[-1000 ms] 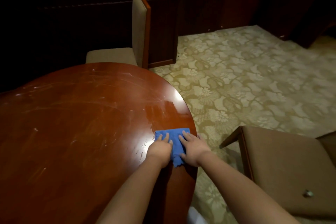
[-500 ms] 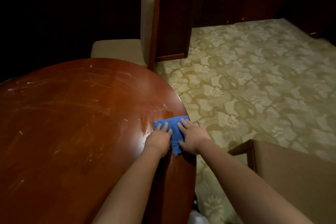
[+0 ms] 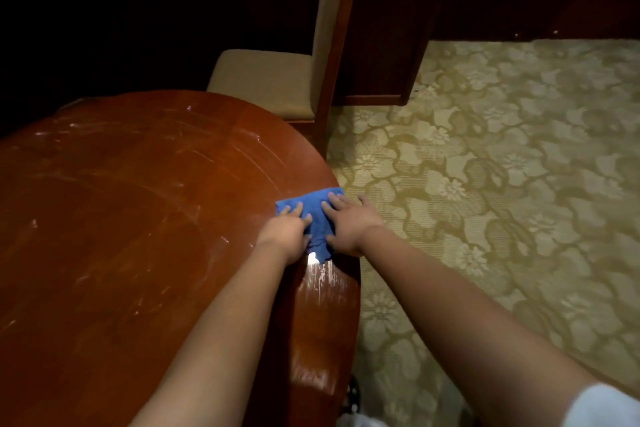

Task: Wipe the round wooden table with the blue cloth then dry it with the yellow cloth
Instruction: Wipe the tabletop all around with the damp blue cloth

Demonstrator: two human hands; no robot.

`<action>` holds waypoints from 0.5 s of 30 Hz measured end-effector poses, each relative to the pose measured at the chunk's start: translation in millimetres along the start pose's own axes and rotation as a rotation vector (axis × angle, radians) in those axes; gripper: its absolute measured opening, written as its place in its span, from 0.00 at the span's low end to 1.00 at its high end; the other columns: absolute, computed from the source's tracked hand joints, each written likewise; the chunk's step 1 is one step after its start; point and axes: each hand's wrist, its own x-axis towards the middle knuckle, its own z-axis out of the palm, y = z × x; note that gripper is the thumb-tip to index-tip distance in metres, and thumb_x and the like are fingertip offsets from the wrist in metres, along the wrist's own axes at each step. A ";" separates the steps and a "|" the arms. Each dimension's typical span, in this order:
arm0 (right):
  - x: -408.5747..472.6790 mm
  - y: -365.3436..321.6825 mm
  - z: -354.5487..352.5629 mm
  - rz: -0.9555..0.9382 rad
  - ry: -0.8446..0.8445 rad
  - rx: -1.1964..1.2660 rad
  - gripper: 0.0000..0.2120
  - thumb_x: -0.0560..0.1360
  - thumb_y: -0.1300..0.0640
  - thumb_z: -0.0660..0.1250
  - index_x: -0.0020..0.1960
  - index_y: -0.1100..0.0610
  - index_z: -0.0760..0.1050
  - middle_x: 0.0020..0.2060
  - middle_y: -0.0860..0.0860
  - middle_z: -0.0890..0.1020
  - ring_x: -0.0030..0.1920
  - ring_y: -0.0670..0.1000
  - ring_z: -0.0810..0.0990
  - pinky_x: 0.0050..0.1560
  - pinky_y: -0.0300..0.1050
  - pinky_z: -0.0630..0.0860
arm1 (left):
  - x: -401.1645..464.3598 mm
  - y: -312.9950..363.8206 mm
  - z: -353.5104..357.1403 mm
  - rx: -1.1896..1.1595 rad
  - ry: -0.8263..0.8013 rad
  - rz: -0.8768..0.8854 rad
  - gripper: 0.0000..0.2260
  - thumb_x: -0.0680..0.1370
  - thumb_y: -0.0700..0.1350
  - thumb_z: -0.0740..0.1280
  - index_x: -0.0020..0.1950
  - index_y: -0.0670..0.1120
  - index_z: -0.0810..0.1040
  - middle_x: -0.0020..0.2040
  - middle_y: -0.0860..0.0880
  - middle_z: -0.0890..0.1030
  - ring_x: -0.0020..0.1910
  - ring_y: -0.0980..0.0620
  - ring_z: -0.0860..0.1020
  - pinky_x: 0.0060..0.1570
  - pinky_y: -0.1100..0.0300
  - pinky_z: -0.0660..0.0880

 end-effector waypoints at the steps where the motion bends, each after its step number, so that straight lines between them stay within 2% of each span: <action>1: -4.5 -2.5 1.9 -0.008 0.008 -0.010 0.33 0.80 0.43 0.53 0.79 0.55 0.46 0.78 0.53 0.46 0.78 0.51 0.47 0.74 0.55 0.43 | -3.2 0.6 0.0 0.004 0.004 -0.005 0.22 0.83 0.50 0.55 0.76 0.47 0.59 0.79 0.45 0.51 0.76 0.44 0.54 0.69 0.51 0.63; 3: -19.2 -10.2 6.4 -0.040 0.022 -0.055 0.31 0.80 0.43 0.53 0.78 0.57 0.51 0.78 0.56 0.52 0.77 0.54 0.52 0.74 0.54 0.48 | -11.9 4.2 2.8 0.053 -0.005 0.002 0.19 0.81 0.49 0.58 0.72 0.46 0.67 0.76 0.44 0.59 0.73 0.43 0.63 0.64 0.52 0.68; 5: -33.5 -16.9 8.4 -0.097 0.023 -0.121 0.28 0.80 0.43 0.53 0.74 0.58 0.61 0.74 0.59 0.62 0.73 0.56 0.62 0.72 0.52 0.54 | -19.9 9.7 5.4 0.119 -0.048 -0.004 0.16 0.79 0.50 0.62 0.64 0.45 0.74 0.68 0.44 0.71 0.63 0.43 0.73 0.54 0.53 0.73; 7: -41.1 -21.8 9.3 -0.144 0.045 -0.189 0.25 0.81 0.43 0.51 0.69 0.59 0.69 0.69 0.60 0.69 0.67 0.57 0.69 0.69 0.51 0.57 | -25.0 14.3 4.2 0.139 -0.075 -0.014 0.13 0.76 0.50 0.65 0.57 0.45 0.78 0.59 0.45 0.78 0.56 0.43 0.78 0.48 0.55 0.74; 9: -40.7 -22.8 10.6 -0.159 0.063 -0.216 0.26 0.81 0.44 0.51 0.70 0.60 0.67 0.71 0.61 0.67 0.68 0.57 0.68 0.70 0.52 0.56 | -24.2 14.3 2.2 0.127 -0.056 -0.016 0.12 0.75 0.49 0.66 0.55 0.45 0.80 0.57 0.45 0.80 0.55 0.43 0.78 0.47 0.56 0.74; 11: -30.8 -18.2 13.8 -0.146 0.077 -0.185 0.28 0.81 0.44 0.50 0.75 0.60 0.59 0.75 0.59 0.60 0.73 0.56 0.60 0.73 0.56 0.48 | -18.0 8.3 1.2 0.109 -0.037 -0.018 0.15 0.77 0.49 0.63 0.60 0.45 0.78 0.62 0.44 0.77 0.59 0.42 0.76 0.51 0.55 0.74; 13: -15.0 -9.9 14.5 -0.132 0.080 -0.117 0.30 0.81 0.44 0.49 0.78 0.57 0.51 0.78 0.55 0.52 0.77 0.53 0.51 0.73 0.59 0.41 | -10.8 0.3 2.3 0.080 -0.058 -0.015 0.19 0.81 0.49 0.59 0.70 0.44 0.70 0.74 0.42 0.64 0.69 0.42 0.67 0.60 0.54 0.69; 15: 2.5 -0.9 13.6 -0.133 0.071 -0.054 0.30 0.82 0.43 0.47 0.79 0.54 0.46 0.78 0.52 0.47 0.78 0.50 0.45 0.73 0.59 0.37 | -4.9 -6.8 4.4 0.035 -0.062 -0.019 0.22 0.83 0.49 0.54 0.77 0.46 0.59 0.79 0.44 0.49 0.76 0.43 0.54 0.69 0.53 0.61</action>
